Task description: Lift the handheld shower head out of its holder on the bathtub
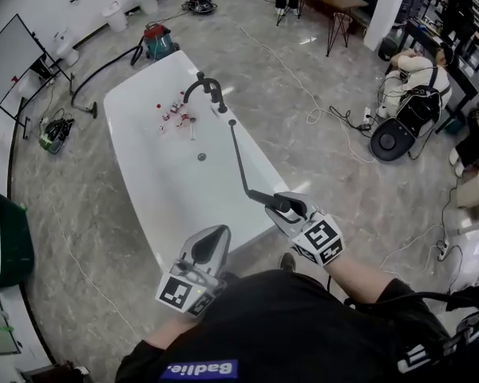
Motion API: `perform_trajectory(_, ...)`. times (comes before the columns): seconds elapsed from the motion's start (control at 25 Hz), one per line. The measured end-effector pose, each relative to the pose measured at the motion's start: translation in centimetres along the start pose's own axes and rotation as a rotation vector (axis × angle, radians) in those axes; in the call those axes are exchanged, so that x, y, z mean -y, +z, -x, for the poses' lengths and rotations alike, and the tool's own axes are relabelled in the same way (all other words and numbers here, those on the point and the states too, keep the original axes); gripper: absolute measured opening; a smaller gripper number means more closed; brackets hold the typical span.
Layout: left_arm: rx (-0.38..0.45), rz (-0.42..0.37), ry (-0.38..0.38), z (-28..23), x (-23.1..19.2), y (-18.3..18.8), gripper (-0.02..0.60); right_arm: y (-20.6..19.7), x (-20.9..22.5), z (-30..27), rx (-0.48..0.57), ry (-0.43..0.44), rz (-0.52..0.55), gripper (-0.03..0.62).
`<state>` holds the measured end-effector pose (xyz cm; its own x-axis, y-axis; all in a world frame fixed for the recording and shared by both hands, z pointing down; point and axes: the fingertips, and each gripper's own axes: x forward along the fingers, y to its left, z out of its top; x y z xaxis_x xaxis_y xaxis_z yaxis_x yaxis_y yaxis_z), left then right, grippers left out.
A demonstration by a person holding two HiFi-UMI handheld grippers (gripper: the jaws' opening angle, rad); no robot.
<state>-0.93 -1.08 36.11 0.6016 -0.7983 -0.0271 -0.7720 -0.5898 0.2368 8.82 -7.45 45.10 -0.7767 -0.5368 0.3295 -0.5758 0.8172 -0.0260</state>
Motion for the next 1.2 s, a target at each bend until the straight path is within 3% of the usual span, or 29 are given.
perform_trajectory(0.44, -0.016, 0.011, -0.002, -0.4, 2.4, -1.0, 0.005, 2.1, -2.8, 4.4, 0.054, 0.062, -0.002, 0.132)
perform_trajectory(1.2, -0.020, 0.017, -0.028, -0.4, 1.7, -2.0, 0.005, 0.2, -3.1, 3.2, 0.014, 0.089, -0.074, 0.132)
